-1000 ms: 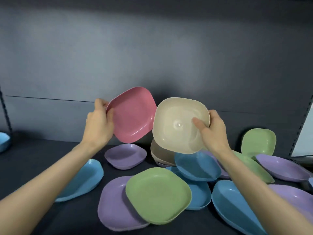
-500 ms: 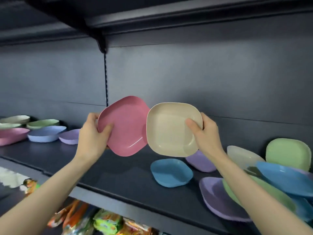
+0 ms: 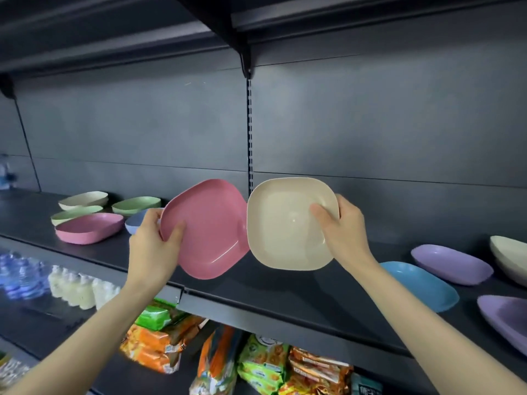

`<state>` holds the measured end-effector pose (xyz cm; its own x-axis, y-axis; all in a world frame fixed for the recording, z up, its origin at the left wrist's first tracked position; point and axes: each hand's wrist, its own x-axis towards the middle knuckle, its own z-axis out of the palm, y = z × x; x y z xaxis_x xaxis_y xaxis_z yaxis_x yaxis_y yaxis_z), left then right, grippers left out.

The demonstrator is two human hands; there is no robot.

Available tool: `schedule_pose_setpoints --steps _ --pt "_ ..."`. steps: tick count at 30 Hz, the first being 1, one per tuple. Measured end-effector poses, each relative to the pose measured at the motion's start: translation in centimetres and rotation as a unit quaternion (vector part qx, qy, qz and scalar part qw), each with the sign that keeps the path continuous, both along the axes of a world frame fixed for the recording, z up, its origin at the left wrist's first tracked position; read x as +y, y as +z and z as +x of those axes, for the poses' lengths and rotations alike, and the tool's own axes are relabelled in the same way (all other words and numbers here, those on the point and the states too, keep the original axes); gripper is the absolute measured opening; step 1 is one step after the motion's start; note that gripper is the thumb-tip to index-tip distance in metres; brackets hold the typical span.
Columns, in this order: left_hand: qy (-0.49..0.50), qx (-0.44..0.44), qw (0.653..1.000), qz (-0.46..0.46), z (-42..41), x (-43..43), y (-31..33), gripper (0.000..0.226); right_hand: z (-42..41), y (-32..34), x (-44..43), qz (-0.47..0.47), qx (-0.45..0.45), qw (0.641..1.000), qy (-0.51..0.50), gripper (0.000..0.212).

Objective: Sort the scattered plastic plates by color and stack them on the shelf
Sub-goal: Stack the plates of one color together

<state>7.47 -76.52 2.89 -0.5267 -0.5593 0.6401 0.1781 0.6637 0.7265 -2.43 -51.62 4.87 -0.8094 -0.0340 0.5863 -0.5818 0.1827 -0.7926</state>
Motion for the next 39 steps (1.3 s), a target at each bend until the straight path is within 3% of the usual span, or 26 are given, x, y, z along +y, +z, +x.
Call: schedule_pose_setpoints --steps 17,26,33,39 --pt "0.027 -0.032 0.999 0.021 -9.9 -22.0 0.8 0.010 -13.1 0.5 -22.4 0.020 -0.010 0.999 0.029 0.007" --pt "0.063 -0.042 0.996 0.055 -11.3 -36.3 -0.7 0.020 -15.6 -0.3 -36.1 0.058 -0.021 0.997 0.053 0.015" --pt "-0.020 -0.079 0.993 0.089 -14.0 -47.1 -2.0 0.025 -15.4 -1.0 -44.4 0.044 -0.031 0.999 -0.010 0.009" --pt "-0.112 -0.140 0.983 0.039 -16.4 -52.3 -2.4 0.030 -14.7 -2.4 -48.0 0.022 -0.052 0.994 -0.092 0.010"
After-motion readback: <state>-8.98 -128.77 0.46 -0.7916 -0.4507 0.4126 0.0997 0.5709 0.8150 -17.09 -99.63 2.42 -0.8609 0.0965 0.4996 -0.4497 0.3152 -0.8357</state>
